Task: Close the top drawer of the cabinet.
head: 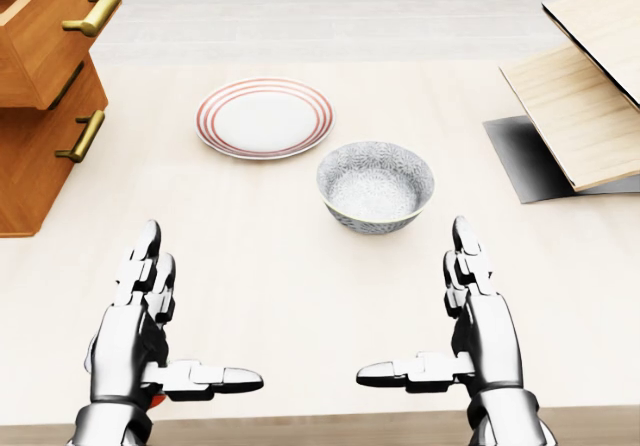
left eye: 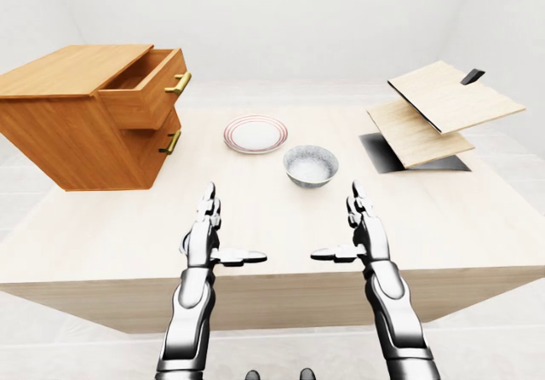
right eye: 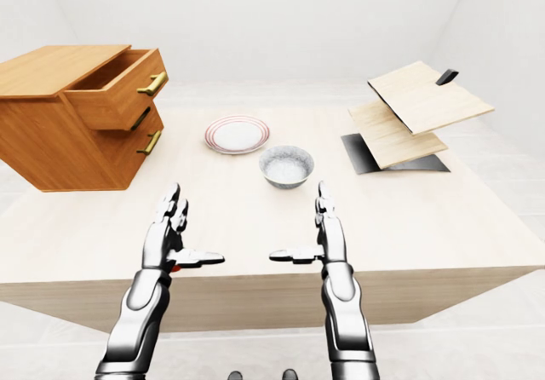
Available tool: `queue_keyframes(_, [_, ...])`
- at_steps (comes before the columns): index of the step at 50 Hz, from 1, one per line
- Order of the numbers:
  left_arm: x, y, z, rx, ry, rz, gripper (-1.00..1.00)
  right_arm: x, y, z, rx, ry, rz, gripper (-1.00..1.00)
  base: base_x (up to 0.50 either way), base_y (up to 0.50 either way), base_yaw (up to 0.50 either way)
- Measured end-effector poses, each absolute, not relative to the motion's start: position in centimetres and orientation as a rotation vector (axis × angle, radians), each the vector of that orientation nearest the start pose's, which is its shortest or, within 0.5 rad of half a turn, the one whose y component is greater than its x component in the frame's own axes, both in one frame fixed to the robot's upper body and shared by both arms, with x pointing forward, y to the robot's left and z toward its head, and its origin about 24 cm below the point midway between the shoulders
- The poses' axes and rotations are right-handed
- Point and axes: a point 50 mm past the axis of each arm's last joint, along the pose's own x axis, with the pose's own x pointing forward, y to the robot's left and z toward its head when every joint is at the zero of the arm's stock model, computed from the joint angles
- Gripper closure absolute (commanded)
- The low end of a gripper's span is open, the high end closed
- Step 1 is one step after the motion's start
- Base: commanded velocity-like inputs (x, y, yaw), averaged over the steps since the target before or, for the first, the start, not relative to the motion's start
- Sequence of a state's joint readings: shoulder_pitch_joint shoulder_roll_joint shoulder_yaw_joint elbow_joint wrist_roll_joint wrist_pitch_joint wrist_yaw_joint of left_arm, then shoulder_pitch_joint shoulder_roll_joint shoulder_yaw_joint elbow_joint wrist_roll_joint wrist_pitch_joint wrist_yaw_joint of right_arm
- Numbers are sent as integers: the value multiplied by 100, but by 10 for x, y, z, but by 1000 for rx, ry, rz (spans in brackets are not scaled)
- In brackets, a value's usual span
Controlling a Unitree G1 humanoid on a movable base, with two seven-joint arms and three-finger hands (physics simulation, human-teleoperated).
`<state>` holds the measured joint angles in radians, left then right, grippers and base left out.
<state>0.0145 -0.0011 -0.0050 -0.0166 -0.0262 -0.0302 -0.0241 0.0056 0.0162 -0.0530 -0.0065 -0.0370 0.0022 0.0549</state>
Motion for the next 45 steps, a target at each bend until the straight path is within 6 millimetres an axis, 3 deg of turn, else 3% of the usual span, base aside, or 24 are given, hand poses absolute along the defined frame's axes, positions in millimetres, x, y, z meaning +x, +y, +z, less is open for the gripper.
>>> queue_keyframes(13, [250,153,38,39,9,-26,-100,253,-162,43,11,7,-3,-100,0,0,0])
queue_keyframes(18, [248,153,48,85,-6,-28,-100,252,-165,52,-18,-33,-14,-100,0,0,0])
queue_keyframes(23, [245,157,84,109,-129,-12,-100,255,-171,73,-48,-81,-31,-100,0,0,0])
queue_keyframes(31, [228,167,151,166,-419,28,-100,254,-182,128,-83,-311,-64,-100,0,0,0])
queue_keyframes(45, [194,176,222,276,-771,78,-100,245,-190,192,-131,-585,-89,-100,0,0,0])
